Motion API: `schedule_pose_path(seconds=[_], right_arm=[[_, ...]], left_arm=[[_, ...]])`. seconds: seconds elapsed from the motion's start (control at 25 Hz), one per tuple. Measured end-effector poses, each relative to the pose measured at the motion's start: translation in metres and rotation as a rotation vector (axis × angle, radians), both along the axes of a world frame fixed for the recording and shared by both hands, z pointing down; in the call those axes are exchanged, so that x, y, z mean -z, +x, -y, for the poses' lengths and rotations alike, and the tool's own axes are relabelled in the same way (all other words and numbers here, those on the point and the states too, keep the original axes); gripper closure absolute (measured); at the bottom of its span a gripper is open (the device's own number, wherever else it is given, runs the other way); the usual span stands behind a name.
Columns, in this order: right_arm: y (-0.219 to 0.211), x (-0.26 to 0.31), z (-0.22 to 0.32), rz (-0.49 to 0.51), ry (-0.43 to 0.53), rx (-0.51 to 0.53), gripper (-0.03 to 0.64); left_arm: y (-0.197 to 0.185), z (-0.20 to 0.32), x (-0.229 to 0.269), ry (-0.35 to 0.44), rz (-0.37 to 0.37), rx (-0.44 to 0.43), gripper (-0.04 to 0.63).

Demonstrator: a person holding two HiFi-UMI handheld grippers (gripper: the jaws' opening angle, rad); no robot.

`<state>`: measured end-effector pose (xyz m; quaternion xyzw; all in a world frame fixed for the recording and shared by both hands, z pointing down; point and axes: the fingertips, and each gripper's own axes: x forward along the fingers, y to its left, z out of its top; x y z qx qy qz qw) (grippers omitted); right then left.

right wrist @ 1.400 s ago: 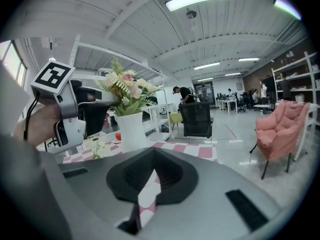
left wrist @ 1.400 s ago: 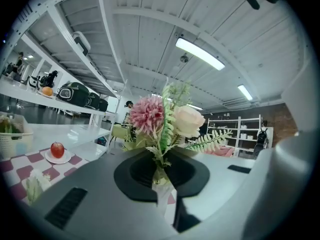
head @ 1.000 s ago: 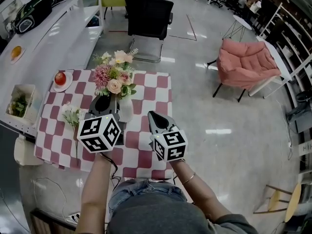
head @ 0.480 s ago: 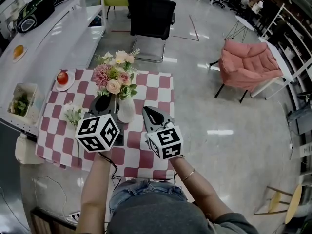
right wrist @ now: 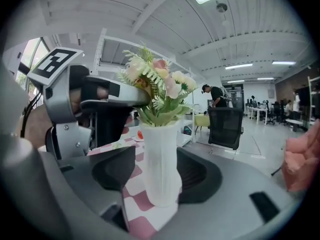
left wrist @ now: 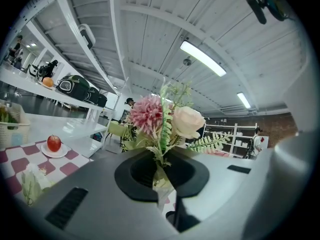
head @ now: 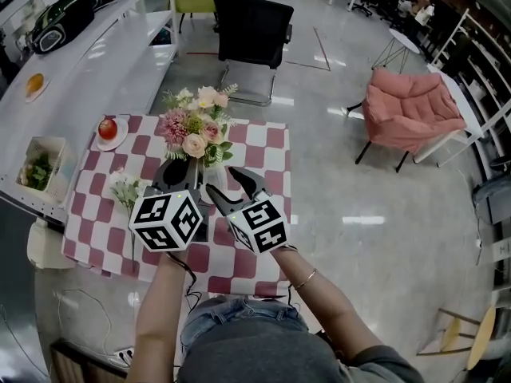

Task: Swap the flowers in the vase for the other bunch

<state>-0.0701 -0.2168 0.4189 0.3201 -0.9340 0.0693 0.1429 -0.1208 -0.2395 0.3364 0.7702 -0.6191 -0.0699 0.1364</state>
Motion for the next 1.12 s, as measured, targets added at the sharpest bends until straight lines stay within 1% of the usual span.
schedule_pose_path(seconds=[0.04, 0.2, 0.28, 0.48, 0.76, 0.8, 0.84, 1.0, 1.12], right_arm=[[-0.004, -0.001, 0.002, -0.004, -0.003, 0.006, 0.349], [-0.018, -0.006, 0.008, -0.028, -0.005, 0.024, 0.271], [-0.025, -0.01, 0.01, -0.04, -0.012, 0.03, 0.253], [-0.038, -0.018, 0.019, -0.085, 0.014, 0.022, 0.252], [-0.042, -0.022, 0.033, -0.139, 0.043, -0.027, 0.255], [-0.041, -0.023, 0.034, -0.152, 0.048, -0.032, 0.258], [-0.041, -0.024, 0.035, -0.162, 0.054, -0.034, 0.287], [-0.043, -0.024, 0.036, -0.162, 0.063, -0.026, 0.29], [-0.043, -0.023, 0.037, -0.152, 0.06, -0.031, 0.295]], left_arm=[[0.0, 0.0, 0.0, -0.002, 0.001, -0.001, 0.561], [-0.002, 0.0, -0.001, -0.007, 0.01, -0.009, 0.561], [-0.003, 0.0, -0.002, -0.009, 0.02, -0.016, 0.561], [-0.004, -0.002, -0.005, -0.012, 0.026, -0.027, 0.561], [0.0, -0.003, -0.005, -0.011, 0.031, -0.051, 0.561], [0.0, -0.003, -0.004, -0.011, 0.032, -0.053, 0.561], [0.0, -0.003, -0.004, -0.011, 0.033, -0.055, 0.561], [-0.001, -0.004, -0.002, -0.008, 0.042, -0.059, 0.561], [-0.001, -0.005, 0.008, 0.013, 0.058, -0.059, 0.561]])
